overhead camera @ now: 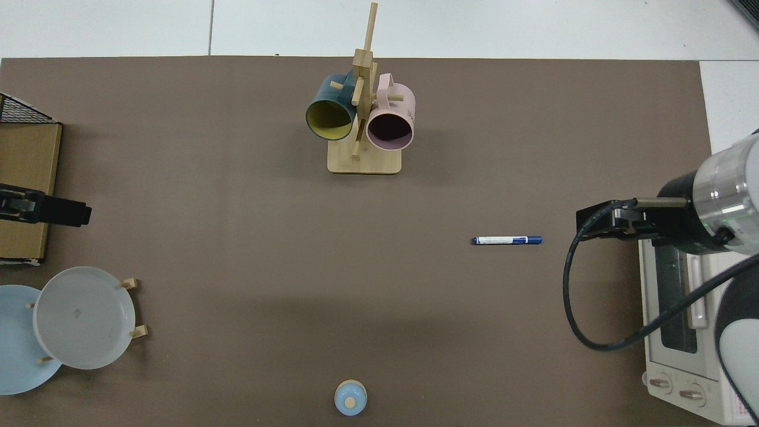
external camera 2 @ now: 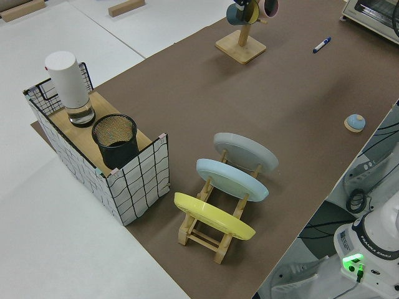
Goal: Put markers into pen holder
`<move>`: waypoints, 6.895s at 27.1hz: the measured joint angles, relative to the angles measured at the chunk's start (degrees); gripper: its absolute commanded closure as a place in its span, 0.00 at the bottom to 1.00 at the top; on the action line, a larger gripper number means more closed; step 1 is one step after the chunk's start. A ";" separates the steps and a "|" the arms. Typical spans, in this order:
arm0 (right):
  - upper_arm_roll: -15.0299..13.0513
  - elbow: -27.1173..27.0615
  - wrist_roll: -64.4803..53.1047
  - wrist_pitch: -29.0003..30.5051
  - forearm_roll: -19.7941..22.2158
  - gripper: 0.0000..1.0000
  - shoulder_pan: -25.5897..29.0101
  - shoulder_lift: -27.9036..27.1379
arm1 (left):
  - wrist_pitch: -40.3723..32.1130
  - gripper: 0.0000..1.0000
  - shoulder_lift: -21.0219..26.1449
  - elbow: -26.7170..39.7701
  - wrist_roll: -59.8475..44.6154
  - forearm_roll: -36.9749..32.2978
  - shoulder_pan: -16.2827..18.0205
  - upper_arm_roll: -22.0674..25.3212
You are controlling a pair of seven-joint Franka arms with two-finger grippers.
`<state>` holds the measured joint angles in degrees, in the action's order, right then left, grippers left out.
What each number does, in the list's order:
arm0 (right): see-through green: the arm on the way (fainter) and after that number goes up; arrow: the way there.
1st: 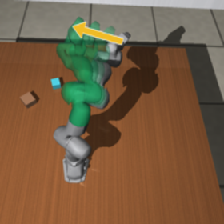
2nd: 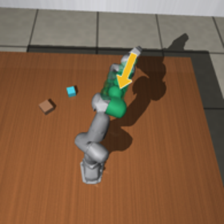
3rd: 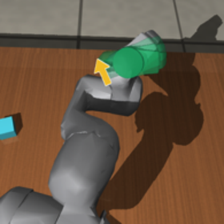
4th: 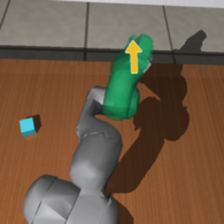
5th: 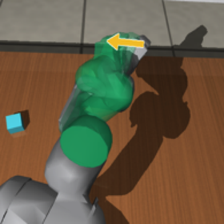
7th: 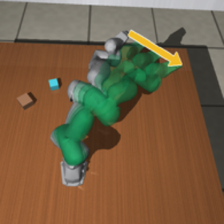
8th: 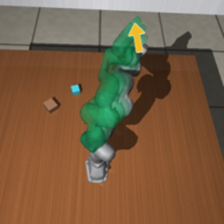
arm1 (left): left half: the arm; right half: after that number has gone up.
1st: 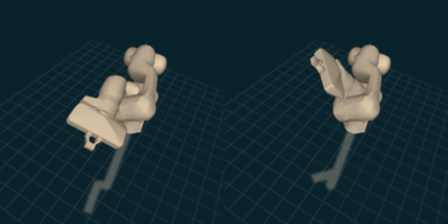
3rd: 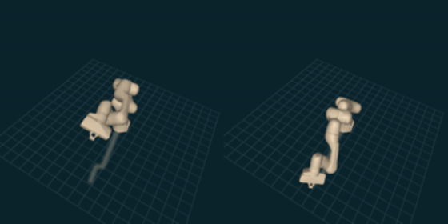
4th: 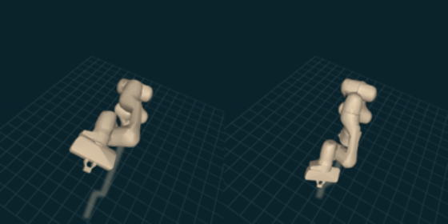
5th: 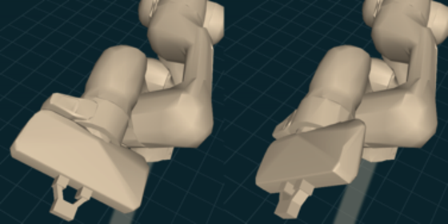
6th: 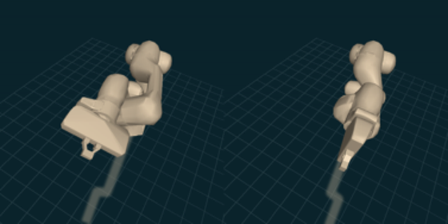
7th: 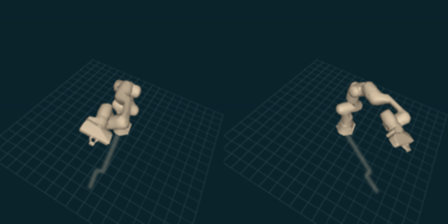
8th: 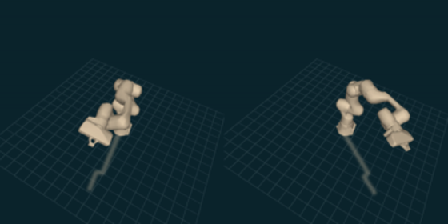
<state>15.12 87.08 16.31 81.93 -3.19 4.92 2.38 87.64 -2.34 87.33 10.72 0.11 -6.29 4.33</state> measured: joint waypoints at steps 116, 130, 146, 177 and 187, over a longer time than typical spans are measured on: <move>-0.63 43.39 72.66 61.05 2.08 1.00 0.01 -12.09 | -2.59 0.00 -0.10 0.00 -0.12 0.12 -0.06 -1.32; 0.15 37.12 78.52 50.70 2.02 1.00 -2.57 -5.84 | -2.87 0.01 -0.13 0.00 1.02 0.16 -0.10 -1.44; 0.42 24.67 89.21 37.23 0.13 1.00 -14.04 -4.66 | -2.73 0.02 -0.34 0.13 3.36 7.84 -0.20 -3.62; 0.69 14.25 91.22 30.97 -9.28 1.00 -22.85 -4.66 | 17.10 0.12 -1.36 10.33 29.84 12.91 -13.09 -10.92; 0.70 13.82 93.16 30.97 -9.40 1.00 -23.92 -4.63 | 23.41 0.17 -0.86 14.98 30.58 12.98 -17.41 -10.92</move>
<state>15.81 100.89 109.46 112.90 -12.59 -19.00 -2.25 111.05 -3.20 102.31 41.31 13.09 -23.71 -6.60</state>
